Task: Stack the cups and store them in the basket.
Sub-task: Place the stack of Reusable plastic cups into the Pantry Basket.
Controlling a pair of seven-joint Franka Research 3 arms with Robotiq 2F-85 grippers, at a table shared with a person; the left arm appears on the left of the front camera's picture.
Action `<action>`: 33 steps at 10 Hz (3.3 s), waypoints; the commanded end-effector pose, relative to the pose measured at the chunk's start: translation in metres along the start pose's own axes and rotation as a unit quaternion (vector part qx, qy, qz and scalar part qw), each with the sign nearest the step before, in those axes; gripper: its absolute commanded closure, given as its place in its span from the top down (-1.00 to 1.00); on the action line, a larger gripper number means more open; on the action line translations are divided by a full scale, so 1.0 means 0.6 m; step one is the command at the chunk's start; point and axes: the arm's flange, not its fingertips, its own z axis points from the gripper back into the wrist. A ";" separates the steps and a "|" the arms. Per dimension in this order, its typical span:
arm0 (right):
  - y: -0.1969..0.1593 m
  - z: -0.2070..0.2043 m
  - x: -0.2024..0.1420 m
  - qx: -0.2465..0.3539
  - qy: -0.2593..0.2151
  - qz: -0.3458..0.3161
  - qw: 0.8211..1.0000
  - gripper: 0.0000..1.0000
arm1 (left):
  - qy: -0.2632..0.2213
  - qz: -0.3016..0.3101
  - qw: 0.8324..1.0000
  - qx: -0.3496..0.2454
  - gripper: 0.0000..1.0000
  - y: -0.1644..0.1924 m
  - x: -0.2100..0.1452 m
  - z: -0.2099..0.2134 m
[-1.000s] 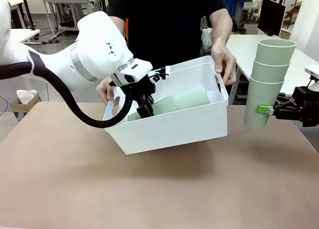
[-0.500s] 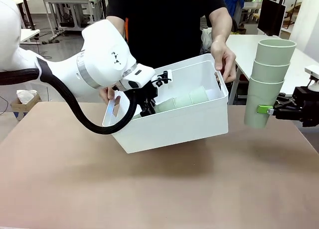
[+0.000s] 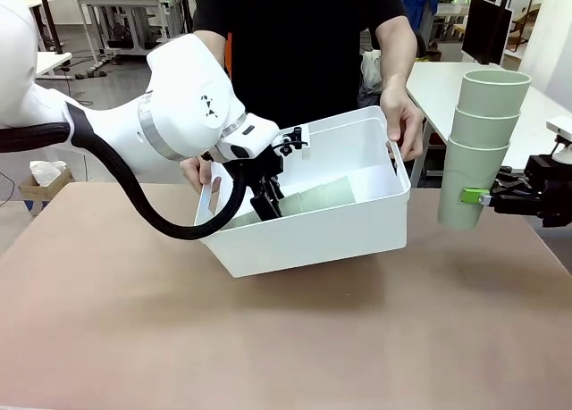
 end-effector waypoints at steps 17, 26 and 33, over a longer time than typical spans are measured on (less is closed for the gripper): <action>-0.001 -0.001 0.010 0.001 0.001 0.006 1.000 0.73 | -0.241 -0.002 0.970 0.030 1.00 -0.080 -0.407 0.544; -0.001 -0.001 0.010 0.001 0.001 0.006 1.000 0.73 | -0.240 0.012 0.970 0.035 1.00 -0.087 -0.436 0.554; -0.001 -0.001 0.010 0.001 0.001 0.006 1.000 0.73 | -0.240 0.012 0.970 0.035 1.00 -0.087 -0.436 0.554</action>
